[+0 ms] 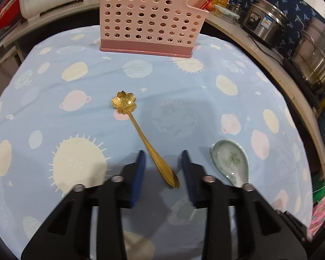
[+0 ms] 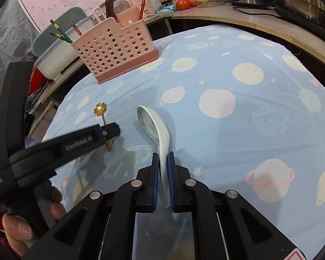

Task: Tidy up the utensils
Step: 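Close the left tool on the gold spoon handle while the right tool holds the ceramic spoon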

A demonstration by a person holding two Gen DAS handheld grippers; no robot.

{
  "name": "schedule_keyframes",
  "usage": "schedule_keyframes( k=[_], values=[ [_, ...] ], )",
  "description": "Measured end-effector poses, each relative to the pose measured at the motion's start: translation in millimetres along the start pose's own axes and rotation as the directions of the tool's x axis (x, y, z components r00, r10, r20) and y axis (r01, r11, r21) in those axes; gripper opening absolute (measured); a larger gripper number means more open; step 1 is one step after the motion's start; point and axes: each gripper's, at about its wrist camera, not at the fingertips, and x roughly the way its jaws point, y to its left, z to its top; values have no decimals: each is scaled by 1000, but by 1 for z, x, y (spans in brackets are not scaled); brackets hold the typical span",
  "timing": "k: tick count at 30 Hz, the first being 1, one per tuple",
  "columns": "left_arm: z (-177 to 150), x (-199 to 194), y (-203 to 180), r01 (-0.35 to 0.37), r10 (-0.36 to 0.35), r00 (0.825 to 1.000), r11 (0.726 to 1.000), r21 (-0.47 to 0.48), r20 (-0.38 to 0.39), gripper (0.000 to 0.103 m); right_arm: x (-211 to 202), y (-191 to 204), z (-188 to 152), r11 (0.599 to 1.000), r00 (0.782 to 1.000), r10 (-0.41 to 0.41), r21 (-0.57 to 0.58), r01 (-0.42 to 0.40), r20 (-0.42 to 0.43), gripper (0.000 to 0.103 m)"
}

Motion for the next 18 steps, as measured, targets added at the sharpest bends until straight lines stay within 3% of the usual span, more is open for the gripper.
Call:
schedule_keyframes(
  k=[3, 12, 18],
  values=[
    [-5, -4, 12, 23, -23, 1000, 1000, -13, -5, 0, 1, -1, 0, 1000, 1000, 4, 3, -4, -1, 8],
    [-28, -29, 49, 58, -60, 998, 996, -63, -26, 0, -5, 7, -4, 1000, 1000, 15, -12, -15, 3, 8],
    [-19, -33, 36, 106, -106, 994, 992, -68, -4, 2, -7, 7, -5, 1000, 1000, 11, -7, -11, 6, 8]
  ],
)
